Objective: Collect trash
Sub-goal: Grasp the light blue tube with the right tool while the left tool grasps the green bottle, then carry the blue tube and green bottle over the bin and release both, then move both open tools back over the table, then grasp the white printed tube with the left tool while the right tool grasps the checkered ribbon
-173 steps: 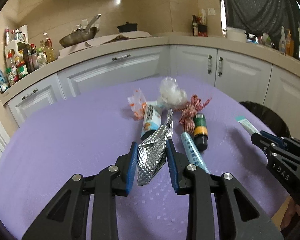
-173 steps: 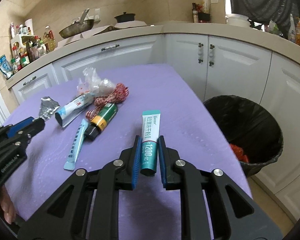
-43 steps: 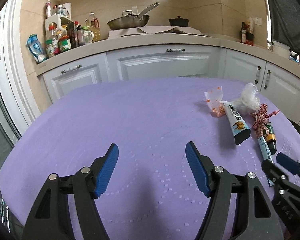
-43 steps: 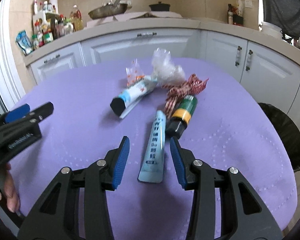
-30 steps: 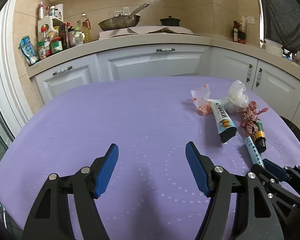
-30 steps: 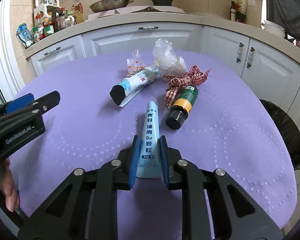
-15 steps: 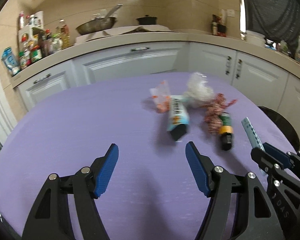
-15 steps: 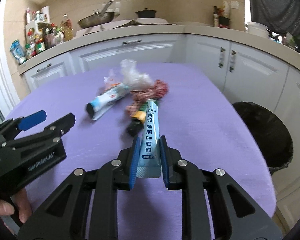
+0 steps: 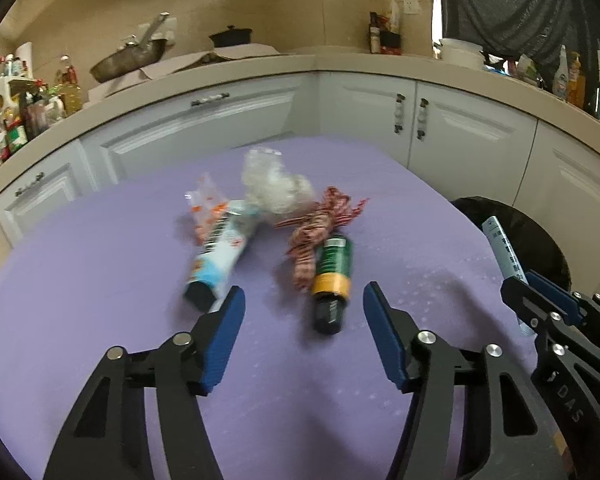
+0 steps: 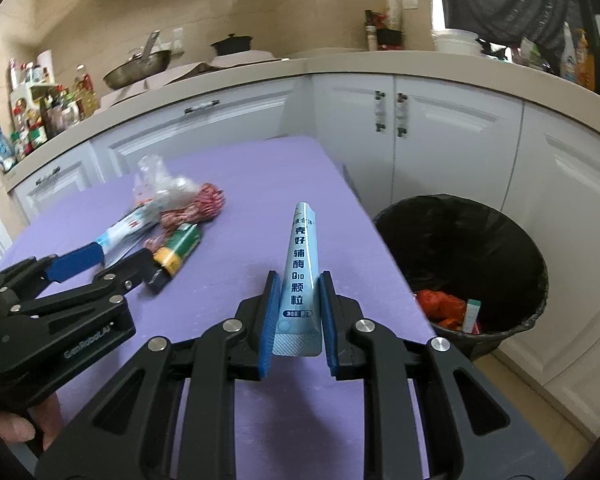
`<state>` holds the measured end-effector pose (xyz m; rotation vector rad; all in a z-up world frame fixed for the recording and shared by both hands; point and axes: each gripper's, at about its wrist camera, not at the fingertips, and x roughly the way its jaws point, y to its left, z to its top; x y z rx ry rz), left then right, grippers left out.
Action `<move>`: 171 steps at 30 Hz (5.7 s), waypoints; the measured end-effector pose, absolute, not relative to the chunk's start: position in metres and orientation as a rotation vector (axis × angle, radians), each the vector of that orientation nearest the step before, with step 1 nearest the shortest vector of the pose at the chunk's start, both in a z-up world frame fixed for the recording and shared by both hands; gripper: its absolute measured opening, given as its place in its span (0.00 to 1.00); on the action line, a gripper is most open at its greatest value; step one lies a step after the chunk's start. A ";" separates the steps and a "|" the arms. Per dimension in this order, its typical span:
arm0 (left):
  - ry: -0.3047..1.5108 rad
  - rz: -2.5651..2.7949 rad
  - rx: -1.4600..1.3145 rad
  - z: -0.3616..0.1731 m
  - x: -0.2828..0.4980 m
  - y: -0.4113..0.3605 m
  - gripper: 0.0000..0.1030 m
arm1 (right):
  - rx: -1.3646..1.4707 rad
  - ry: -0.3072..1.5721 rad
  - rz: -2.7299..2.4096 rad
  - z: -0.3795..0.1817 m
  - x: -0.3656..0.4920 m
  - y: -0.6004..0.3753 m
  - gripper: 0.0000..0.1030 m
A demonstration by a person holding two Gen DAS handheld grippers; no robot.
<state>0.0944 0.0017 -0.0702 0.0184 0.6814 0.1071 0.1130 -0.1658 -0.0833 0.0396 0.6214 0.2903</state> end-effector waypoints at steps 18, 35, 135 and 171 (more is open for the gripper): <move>0.771 0.031 0.019 -0.085 0.118 -0.024 0.24 | 0.096 0.633 0.259 -0.092 0.131 -0.200 0.19; 0.642 -0.038 0.037 -0.049 0.116 -0.053 0.24 | 0.098 0.572 0.156 -0.074 0.140 -0.245 0.19; 0.781 0.187 -0.082 -0.082 0.135 0.069 0.48 | 0.004 0.623 0.422 -0.054 0.156 -0.089 0.51; 0.651 0.300 -0.172 -0.060 0.067 0.164 0.05 | -0.038 0.857 0.427 -0.087 0.191 -0.016 0.26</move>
